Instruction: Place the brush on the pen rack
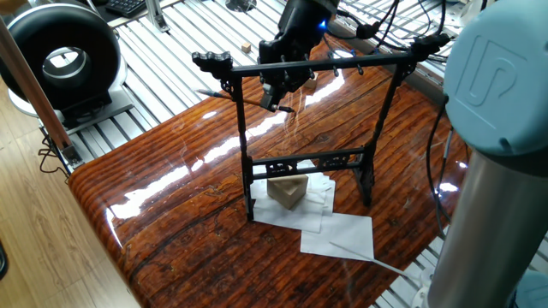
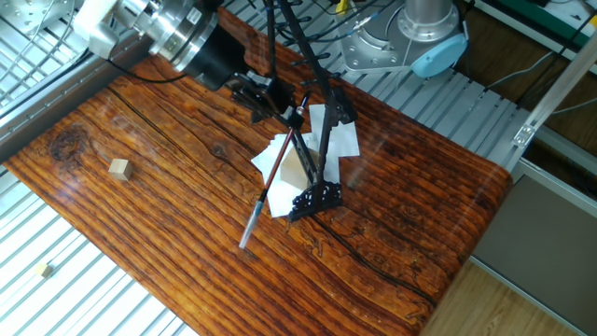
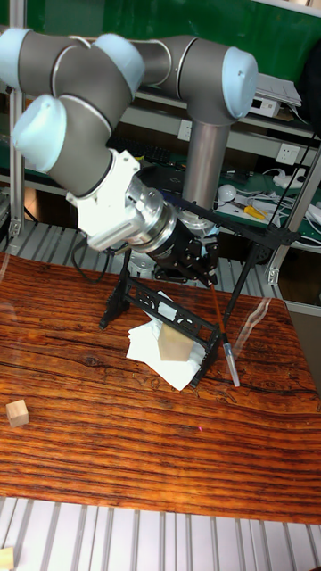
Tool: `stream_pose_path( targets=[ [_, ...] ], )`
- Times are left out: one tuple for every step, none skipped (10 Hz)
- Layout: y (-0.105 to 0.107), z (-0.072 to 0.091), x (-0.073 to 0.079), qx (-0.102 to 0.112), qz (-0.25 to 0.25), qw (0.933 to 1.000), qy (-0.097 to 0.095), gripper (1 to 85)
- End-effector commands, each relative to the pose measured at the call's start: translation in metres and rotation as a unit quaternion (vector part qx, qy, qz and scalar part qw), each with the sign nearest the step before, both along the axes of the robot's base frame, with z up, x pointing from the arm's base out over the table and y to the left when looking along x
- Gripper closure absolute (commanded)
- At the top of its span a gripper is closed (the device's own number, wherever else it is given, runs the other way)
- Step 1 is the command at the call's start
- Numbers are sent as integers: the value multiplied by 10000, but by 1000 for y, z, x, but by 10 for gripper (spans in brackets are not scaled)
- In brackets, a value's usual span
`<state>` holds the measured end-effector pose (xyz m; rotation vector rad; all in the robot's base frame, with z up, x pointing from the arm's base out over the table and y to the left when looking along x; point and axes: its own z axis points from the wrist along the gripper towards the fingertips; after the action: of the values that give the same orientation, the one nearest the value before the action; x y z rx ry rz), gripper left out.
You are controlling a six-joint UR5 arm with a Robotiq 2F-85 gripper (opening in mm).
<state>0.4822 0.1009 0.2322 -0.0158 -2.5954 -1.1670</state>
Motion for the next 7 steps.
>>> stream_pose_path(
  targets=[
    [-13, -5, -1, -402, 187, 9988, -228, 847],
    [-20, -10, 0, -581, 270, 9974, -334, 847],
    [-19, -9, 1, -603, 271, 9972, -344, 847],
    [-27, -16, 4, -809, 366, 9950, -462, 847],
    [-26, -15, 5, -836, 357, 9948, -451, 847],
    [-26, -15, 5, -859, 358, 9946, -450, 847],
    [-28, -15, 5, -899, 371, 9942, -469, 847]
  ],
)
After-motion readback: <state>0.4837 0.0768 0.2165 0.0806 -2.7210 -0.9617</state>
